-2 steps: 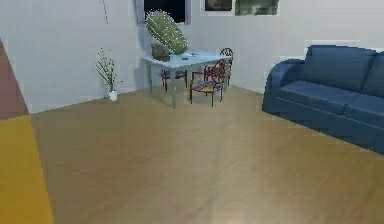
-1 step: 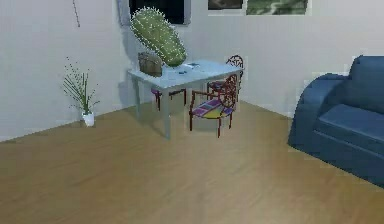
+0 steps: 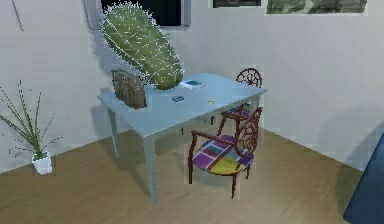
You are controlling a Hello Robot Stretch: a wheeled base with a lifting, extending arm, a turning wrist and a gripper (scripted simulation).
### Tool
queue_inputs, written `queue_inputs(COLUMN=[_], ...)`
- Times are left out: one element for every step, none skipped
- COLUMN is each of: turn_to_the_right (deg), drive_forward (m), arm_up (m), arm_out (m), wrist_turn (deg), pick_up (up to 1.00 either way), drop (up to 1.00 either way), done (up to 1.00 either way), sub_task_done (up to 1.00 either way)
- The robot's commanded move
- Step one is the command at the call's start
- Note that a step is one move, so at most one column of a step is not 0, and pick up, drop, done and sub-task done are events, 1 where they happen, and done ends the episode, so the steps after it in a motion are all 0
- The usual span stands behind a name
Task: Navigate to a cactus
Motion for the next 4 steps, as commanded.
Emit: queue_inputs(turn_to_the_right=[3.0,0.0,-12.0,0.0], drive_forward=[0.00,0.65,0.00,0.00], arm_up=[0.00,0.00,0.00,0.00], arm_out=[0.00,0.00,0.00,0.00], wrist_turn=[0.0,0.0,0.0,0.0], pick_up=[0.00,0.00,0.00,0.00], drop=[0.00,0.00,0.00,0.00], done=[0.00,0.00,0.00,1.00], sub_task_done=[0.00,0.00,0.00,0.00])
